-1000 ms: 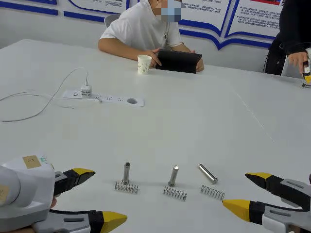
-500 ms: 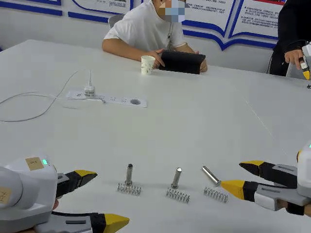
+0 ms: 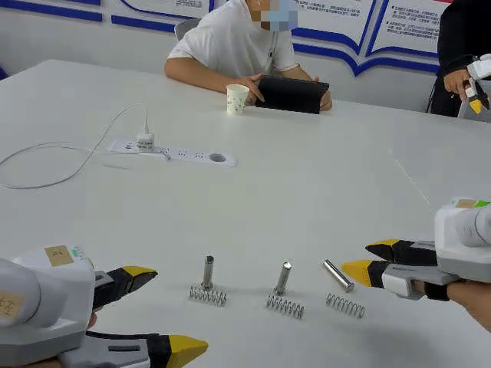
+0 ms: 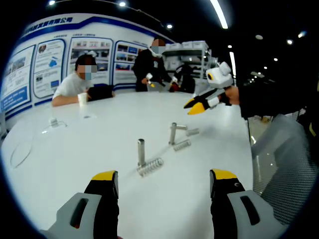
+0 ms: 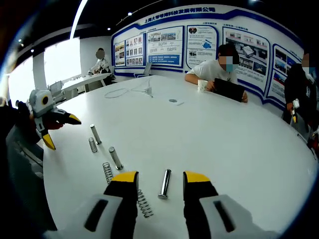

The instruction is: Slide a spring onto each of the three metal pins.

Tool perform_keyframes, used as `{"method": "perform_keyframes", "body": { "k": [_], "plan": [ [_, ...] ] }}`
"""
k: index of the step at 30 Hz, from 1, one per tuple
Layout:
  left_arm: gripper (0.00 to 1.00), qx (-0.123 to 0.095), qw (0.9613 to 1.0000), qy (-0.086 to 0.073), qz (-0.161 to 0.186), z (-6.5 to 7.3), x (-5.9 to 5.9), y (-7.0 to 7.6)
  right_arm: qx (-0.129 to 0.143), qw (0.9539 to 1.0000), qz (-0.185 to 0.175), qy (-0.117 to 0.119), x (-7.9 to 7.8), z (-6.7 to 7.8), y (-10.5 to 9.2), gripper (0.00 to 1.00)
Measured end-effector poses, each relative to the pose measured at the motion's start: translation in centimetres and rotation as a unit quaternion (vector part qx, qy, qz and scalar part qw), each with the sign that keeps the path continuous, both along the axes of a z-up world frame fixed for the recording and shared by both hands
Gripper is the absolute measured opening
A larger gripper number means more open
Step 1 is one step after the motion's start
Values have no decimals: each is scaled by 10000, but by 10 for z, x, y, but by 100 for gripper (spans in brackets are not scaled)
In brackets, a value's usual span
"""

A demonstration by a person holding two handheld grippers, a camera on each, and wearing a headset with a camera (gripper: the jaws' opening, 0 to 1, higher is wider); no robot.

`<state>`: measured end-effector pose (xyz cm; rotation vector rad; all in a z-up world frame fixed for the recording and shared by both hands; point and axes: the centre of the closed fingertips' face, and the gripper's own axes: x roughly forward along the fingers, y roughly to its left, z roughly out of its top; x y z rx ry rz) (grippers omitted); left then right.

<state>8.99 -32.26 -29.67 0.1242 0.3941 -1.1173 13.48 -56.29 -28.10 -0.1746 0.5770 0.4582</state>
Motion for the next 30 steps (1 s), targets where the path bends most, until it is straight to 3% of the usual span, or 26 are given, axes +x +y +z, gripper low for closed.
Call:
{"method": "perform_keyframes", "body": {
  "k": [17,30],
  "plan": [
    [76,13,10000,62,35,-5,2,2,-444,9961,-290,705,28,-38,1,25],
    [76,17,9999,103,50,-7,0,2,-665,9927,-360,945,35,-55,3,17]
  ]
}}
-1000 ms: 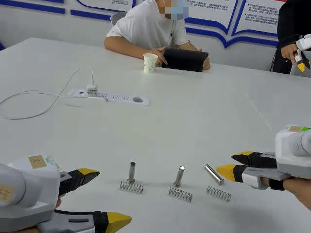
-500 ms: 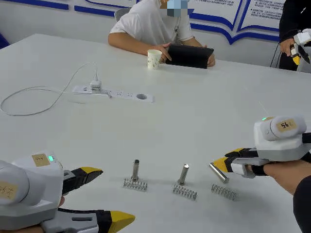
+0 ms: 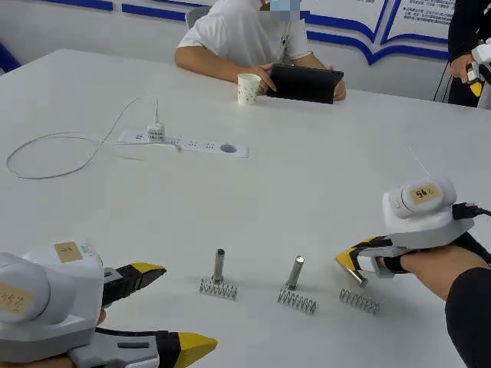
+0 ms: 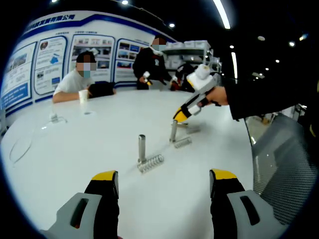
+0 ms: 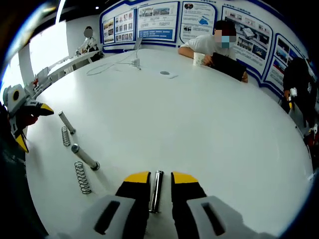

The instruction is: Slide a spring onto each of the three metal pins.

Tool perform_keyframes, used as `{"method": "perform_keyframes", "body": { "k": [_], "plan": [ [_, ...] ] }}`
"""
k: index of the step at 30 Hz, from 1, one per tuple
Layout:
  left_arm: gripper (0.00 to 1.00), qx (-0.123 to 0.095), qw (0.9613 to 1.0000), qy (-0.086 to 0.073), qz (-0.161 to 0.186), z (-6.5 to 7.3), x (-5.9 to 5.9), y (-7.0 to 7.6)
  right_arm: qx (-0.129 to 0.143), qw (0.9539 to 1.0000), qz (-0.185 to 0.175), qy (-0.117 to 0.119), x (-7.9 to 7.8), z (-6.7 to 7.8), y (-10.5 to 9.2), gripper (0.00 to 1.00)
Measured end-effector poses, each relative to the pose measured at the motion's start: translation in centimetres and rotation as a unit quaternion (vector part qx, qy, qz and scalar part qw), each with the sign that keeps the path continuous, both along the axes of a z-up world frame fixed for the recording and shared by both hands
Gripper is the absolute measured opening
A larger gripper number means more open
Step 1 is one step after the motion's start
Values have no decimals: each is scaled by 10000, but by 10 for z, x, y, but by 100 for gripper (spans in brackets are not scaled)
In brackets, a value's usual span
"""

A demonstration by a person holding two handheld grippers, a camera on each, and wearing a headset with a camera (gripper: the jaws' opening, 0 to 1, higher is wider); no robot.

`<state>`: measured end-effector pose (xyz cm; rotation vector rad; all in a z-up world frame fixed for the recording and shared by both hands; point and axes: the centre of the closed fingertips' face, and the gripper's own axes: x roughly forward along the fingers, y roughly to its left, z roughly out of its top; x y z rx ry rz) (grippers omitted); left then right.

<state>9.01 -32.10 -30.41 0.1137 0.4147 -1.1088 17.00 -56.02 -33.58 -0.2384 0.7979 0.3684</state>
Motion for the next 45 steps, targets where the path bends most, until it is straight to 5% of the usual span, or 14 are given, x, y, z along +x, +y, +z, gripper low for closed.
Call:
{"method": "perform_keyframes", "body": {
  "k": [18,33,45],
  "plan": [
    [75,-19,10000,41,18,-2,0,0,-119,9994,-71,306,5,-14,-2,10],
    [75,0,10000,47,1,-2,0,0,143,9986,-294,410,3,-16,-2,9],
    [75,12,10000,-19,-32,2,-1,0,247,9990,-345,114,-7,10,1,9]
  ]
}}
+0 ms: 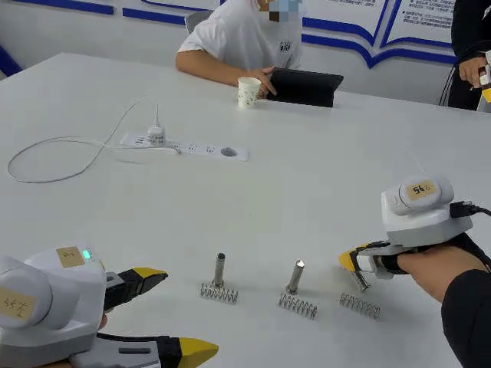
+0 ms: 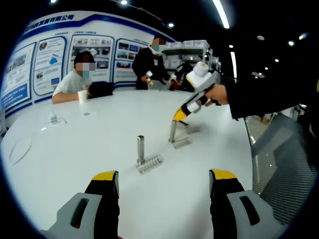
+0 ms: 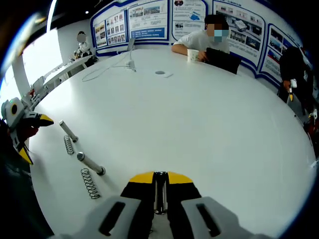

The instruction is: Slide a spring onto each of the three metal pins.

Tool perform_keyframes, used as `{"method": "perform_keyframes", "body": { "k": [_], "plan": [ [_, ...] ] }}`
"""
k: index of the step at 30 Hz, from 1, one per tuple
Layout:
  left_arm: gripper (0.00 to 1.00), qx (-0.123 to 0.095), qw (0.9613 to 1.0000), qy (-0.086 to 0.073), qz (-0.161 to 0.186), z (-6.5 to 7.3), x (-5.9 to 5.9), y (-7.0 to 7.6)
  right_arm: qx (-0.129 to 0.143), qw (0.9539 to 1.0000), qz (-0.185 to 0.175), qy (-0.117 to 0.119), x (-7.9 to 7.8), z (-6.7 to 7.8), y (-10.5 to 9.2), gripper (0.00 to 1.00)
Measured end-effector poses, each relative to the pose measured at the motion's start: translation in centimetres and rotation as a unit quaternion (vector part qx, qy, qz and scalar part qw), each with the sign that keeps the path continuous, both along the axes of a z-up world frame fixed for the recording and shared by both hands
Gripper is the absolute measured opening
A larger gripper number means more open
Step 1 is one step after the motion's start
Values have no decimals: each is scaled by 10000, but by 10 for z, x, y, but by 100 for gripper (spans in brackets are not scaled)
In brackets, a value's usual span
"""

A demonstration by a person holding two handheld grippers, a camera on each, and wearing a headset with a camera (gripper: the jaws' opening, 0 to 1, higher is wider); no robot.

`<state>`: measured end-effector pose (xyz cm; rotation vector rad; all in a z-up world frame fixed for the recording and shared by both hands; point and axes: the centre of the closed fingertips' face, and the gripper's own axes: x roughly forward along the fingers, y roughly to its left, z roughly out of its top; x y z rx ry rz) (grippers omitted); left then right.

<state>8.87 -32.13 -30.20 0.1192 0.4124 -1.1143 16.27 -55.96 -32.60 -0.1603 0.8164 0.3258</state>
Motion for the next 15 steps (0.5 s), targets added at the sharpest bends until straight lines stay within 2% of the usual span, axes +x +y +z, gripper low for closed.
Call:
{"method": "perform_keyframes", "body": {
  "k": [15],
  "plan": [
    [75,-3,10000,-80,-53,5,-2,-2,74,9993,-115,-336,-23,19,1,9]
  ]
}}
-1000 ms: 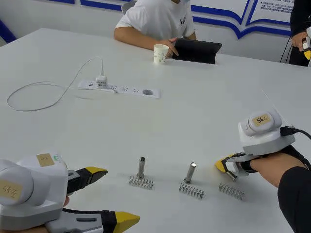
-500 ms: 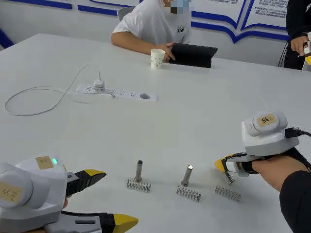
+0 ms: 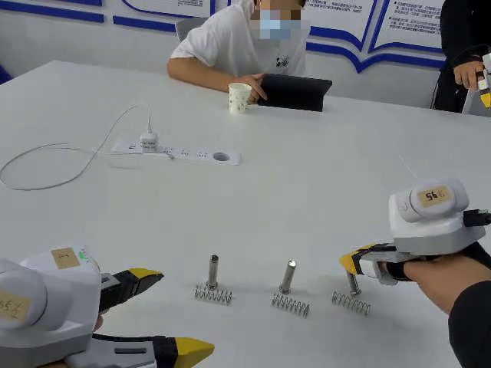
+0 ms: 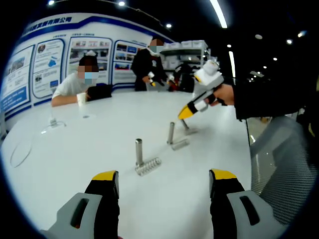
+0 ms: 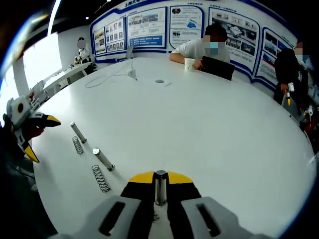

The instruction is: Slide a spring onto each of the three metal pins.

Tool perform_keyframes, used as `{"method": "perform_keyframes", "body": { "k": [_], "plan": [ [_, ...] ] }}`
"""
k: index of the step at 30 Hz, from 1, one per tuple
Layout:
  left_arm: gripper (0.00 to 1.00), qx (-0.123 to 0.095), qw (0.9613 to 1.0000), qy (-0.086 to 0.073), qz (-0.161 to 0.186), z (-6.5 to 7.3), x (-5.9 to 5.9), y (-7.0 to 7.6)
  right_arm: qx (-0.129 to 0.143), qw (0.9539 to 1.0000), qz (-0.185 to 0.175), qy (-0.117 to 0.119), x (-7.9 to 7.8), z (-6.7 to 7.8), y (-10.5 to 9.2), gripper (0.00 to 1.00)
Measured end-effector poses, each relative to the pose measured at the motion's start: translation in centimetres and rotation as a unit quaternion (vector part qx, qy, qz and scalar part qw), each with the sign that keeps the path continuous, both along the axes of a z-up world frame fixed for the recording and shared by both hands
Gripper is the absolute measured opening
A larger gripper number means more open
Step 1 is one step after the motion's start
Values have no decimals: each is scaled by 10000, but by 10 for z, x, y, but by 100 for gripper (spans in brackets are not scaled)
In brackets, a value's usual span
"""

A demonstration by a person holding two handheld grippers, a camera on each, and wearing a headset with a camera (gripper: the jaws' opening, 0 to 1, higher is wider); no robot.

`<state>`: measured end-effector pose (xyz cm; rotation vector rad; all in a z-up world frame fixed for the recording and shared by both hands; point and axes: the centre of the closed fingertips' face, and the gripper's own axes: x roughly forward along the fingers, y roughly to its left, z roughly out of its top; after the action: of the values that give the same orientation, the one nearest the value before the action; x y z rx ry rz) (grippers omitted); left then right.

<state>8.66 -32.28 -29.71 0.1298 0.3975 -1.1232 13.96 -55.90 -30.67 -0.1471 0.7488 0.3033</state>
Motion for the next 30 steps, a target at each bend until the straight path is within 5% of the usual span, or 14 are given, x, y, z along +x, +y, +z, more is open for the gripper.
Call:
{"method": "perform_keyframes", "body": {
  "k": [30],
  "plan": [
    [75,-13,10000,-83,-22,7,-4,0,-76,9997,108,-203,-30,6,3,9]
  ]
}}
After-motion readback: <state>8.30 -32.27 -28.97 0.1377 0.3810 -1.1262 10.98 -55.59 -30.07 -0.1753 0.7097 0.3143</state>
